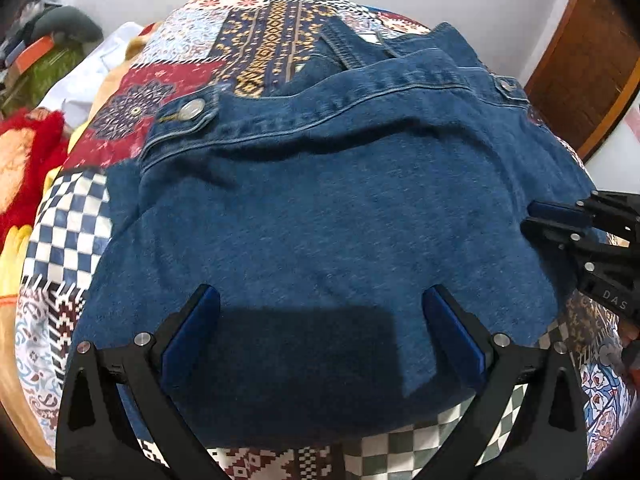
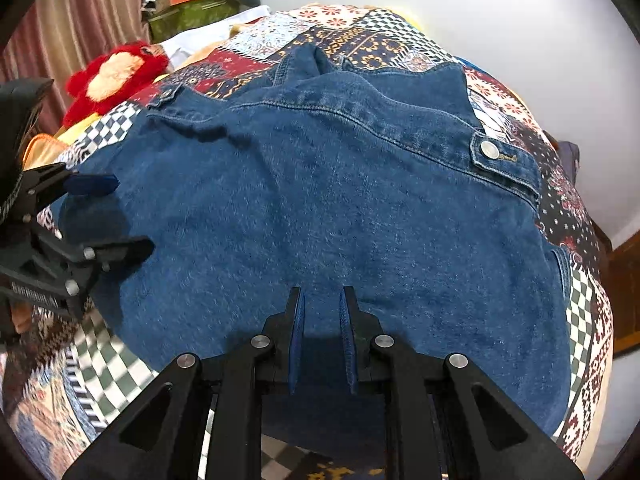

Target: Fold large clothes

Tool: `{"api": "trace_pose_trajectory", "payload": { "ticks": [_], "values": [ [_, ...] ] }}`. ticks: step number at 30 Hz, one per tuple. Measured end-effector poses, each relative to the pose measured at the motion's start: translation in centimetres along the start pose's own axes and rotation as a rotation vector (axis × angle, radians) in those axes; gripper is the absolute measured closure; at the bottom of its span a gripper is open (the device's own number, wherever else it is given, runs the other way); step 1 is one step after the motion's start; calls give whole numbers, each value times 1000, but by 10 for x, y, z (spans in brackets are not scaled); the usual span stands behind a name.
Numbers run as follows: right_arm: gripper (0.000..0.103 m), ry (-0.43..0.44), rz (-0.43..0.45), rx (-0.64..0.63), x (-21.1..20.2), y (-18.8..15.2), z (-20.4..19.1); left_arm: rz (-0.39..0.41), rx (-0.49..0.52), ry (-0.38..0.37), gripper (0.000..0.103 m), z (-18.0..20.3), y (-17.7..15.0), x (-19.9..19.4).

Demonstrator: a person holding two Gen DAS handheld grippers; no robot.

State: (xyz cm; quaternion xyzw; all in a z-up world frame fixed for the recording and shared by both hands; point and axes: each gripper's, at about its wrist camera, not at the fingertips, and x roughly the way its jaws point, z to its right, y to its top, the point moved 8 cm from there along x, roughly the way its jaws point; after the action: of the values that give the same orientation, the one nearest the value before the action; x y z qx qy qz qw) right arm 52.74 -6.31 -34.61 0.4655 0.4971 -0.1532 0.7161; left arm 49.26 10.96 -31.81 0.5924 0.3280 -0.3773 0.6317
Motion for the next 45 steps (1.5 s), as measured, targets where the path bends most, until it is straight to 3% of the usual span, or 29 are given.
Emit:
{"api": "trace_pose_trajectory", "payload": {
  "ticks": [6,9,10,12,14,15,17,22,28,38,41,45],
  "values": [
    [90,-68,35,-54,-6,-8,0,20,-36,30,0,-12,-9,-10],
    [89,-108,22,-49,-9,-14,11,22,-47,97,0,-27,-13,-15],
    [86,-84,21,-31,-11,-16,15,21,-50,119,0,-34,-16,-17],
    [68,-73,21,18,-15,-20,28,16,-77,126,0,-45,-22,-22],
    [17,-171,34,41,-20,-25,46,24,-92,151,0,-55,-26,-31],
    [11,-222,40,46,-22,-28,54,29,-90,168,0,-60,-28,-34],
    [10,-268,38,62,-27,-39,74,37,-96,203,0,-71,-35,-41],
    [10,-209,13,211,-45,-62,108,34,-208,257,0,-112,-48,-54],
    [10,-199,35,302,-73,-72,126,110,-398,260,0,-153,-69,-92],
    [10,-177,184,215,-119,-27,75,233,-460,66,0,-121,-66,-135],
    [10,-152,203,190,-120,-15,54,216,-488,-26,0,-106,-66,-125],
    [9,-96,201,165,-107,-4,27,119,-558,-213,0,-79,-74,-93]
  ]
}}
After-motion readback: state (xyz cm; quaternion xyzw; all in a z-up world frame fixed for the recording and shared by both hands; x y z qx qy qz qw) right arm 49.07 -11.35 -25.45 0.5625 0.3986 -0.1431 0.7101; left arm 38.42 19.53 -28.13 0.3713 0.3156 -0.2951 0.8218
